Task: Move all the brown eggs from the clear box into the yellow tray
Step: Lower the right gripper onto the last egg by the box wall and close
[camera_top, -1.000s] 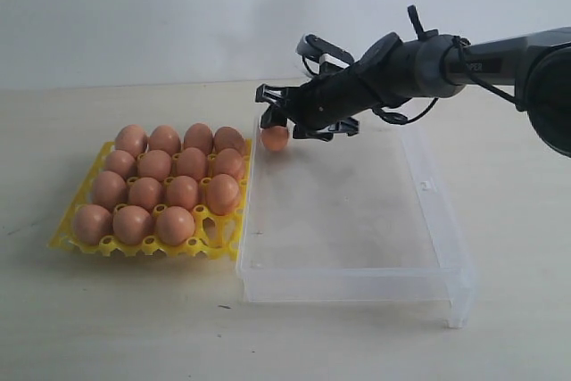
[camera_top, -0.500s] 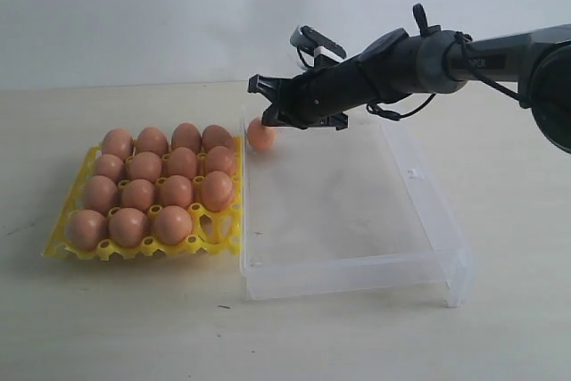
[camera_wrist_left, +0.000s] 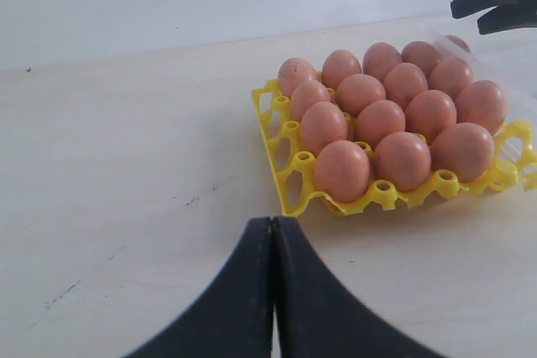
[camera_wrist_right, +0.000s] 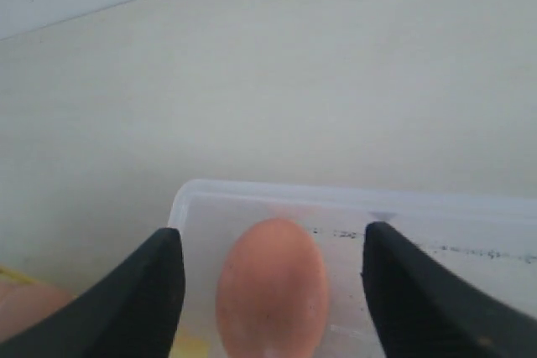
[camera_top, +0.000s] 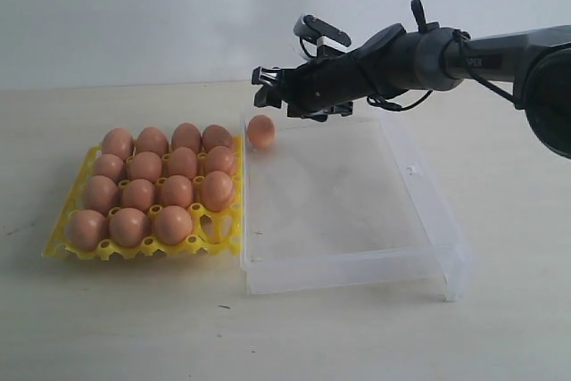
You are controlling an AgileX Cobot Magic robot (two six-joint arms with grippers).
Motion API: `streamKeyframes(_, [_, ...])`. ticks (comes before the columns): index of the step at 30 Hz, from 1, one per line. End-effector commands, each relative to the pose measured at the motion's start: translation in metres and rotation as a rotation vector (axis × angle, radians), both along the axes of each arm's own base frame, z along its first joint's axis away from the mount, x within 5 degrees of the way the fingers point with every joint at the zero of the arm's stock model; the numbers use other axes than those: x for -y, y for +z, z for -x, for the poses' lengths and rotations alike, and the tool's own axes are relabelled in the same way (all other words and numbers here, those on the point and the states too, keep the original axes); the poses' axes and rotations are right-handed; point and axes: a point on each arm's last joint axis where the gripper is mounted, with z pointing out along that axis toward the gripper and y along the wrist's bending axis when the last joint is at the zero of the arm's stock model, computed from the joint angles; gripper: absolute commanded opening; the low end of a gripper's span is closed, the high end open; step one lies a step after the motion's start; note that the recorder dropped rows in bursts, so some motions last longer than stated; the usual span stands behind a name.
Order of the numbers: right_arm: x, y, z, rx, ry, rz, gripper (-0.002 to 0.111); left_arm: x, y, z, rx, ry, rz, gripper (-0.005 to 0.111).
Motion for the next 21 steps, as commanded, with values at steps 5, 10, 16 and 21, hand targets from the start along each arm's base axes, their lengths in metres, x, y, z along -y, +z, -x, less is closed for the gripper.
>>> streamKeyframes(5, [-0.002,-0.013,-0.007,0.011,0.014,0.015,0.061,0.000,0.002,0.000,0.017,-0.003,-0.001,0.000])
streamKeyframes(10, [-0.008,-0.029,-0.005,-0.018,0.021,0.021,0.061,0.000,0.002,0.000,0.017,-0.003,-0.001,0.000])
streamKeyframes(16, [-0.012,-0.039,-0.003,-0.031,0.001,0.014,0.061,0.000,0.002,0.000,0.017,-0.003,-0.001,0.000])
streamKeyframes(21, [-0.019,-0.043,0.000,-0.043,0.013,0.002,0.059,0.000,0.002,0.000,0.017,-0.003,-0.001,0.000])
